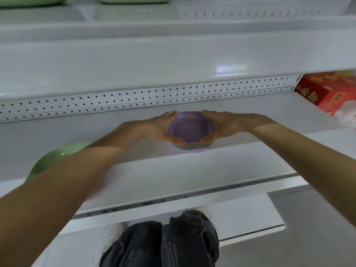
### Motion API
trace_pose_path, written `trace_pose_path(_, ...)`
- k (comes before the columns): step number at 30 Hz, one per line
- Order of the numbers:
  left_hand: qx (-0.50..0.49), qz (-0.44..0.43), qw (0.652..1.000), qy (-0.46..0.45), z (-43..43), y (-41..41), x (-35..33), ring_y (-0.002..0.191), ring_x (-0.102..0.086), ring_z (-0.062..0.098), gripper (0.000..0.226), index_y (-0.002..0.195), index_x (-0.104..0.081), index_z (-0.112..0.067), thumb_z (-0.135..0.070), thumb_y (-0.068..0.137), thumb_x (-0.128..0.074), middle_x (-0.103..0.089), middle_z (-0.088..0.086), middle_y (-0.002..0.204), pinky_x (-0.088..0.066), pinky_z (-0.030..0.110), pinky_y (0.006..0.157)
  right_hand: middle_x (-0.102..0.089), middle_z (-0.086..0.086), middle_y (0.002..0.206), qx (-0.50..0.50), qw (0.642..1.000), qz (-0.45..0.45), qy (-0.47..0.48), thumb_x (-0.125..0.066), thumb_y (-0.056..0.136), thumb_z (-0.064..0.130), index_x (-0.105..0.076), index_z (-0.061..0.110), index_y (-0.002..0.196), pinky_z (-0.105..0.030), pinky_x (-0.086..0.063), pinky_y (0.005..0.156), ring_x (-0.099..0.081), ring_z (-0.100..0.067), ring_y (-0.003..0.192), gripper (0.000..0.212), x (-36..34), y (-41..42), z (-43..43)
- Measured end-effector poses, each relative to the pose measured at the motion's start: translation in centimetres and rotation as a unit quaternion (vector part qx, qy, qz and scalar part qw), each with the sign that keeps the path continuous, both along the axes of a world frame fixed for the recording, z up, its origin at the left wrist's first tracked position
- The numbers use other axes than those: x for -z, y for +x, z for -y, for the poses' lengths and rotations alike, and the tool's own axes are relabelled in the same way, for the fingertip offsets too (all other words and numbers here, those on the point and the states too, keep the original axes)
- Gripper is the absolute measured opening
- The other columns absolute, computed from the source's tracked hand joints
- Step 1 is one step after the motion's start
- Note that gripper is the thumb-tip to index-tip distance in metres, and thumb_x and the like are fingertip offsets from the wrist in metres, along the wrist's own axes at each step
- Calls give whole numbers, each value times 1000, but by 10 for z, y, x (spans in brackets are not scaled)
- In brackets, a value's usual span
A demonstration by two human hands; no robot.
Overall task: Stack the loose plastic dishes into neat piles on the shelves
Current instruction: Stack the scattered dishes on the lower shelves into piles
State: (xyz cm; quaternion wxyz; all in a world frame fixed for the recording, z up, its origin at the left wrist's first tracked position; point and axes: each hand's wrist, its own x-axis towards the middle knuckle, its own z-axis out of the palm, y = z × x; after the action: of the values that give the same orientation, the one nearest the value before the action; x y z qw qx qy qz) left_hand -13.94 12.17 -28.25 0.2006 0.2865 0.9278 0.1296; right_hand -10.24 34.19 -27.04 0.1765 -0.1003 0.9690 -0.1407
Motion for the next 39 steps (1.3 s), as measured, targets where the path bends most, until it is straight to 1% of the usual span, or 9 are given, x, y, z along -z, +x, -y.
trace_pose_path(3, 3, 2, 1000, 8, 0, 0, 6, 145, 5, 10, 108, 149, 8, -13, -51, 79, -64, 12, -4, 158, -5, 19, 112, -10, 1, 159, -7, 1000, 6, 7, -66, 68, 64, -5, 14, 151, -29, -16, 117, -15, -14, 144, 114, 9, -3, -1)
trace_pose_path(8, -7, 2, 1000, 27, 2, -1, 15, 145, 3, 8, 111, 149, 9, -18, -54, 76, -66, 15, -10, 157, -8, 23, 115, 9, 3, 158, 15, 1000, 6, -20, -66, 77, 51, 7, 15, 150, -22, -4, 115, 2, -10, 146, 109, 20, 1, -5)
trace_pose_path(14, -46, -24, 999, 15, 2, 12, 13, 143, -19, 22, 113, 148, 12, -33, -64, 71, -65, 11, -22, 155, -19, 33, 112, 15, 7, 157, 45, 997, 13, -57, -70, 77, 46, 9, 15, 150, -23, -3, 116, 6, -9, 145, 111, 20, 10, 1)
trace_pose_path(18, -51, -22, 998, 26, 6, 21, 8, 146, -8, 16, 116, 150, 9, -24, -63, 70, -66, 7, -12, 158, -13, 34, 117, 12, 4, 158, 54, 998, 9, -14, -69, 73, 55, 7, 20, 150, -31, -9, 119, 1, -14, 146, 114, 4, 19, 13)
trace_pose_path(20, -37, -8, 998, 50, 11, 32, 6, 146, -5, 14, 114, 150, 8, -18, -59, 74, -67, 3, -5, 159, -12, 31, 118, 11, 2, 158, 69, 997, -1, -22, -67, 77, 54, 6, 21, 151, -31, -11, 118, -2, -15, 146, 108, 1, 31, 16)
trace_pose_path(23, -37, -1, 996, 76, 27, 52, 2, 145, -10, 10, 106, 150, 4, -20, -54, 78, -66, -6, -6, 158, -11, 23, 115, 10, 2, 159, 80, 996, -4, -24, -61, 81, 55, 10, 24, 150, -28, -11, 116, -2, -14, 146, 103, -1, 54, 16)
trace_pose_path(29, -57, -49, 997, -15, 59, 85, -24, 146, -3, 12, 101, 150, 7, -21, -58, 82, -58, 4, -4, 159, -6, 26, 116, 4, -7, 159, 82, 996, 5, 28, -55, 85, 56, 9, 22, 149, -28, -9, 116, 2, -15, 147, 97, -25, 100, 9)
trace_pose_path(34, -15, -101, 993, -58, 71, 122, -50, 145, -4, 10, 106, 150, 4, -23, -63, 76, -61, 4, -8, 159, -14, 35, 119, 3, -6, 159, 58, 996, 11, 66, -60, 79, 60, 7, 25, 150, -34, -10, 119, 2, -16, 147, 103, -50, 135, 32)
trace_pose_path(39, 19, -161, 985, -65, 77, 186, -81, 146, -8, 15, 95, 151, 0, -24, -58, 82, -57, -3, -3, 159, -15, 33, 117, -11, 2, 158, 30, 996, 0, 83, -59, 80, 60, -2, 24, 151, -33, -18, 117, -16, -18, 145, 98, -77, 182, 64)
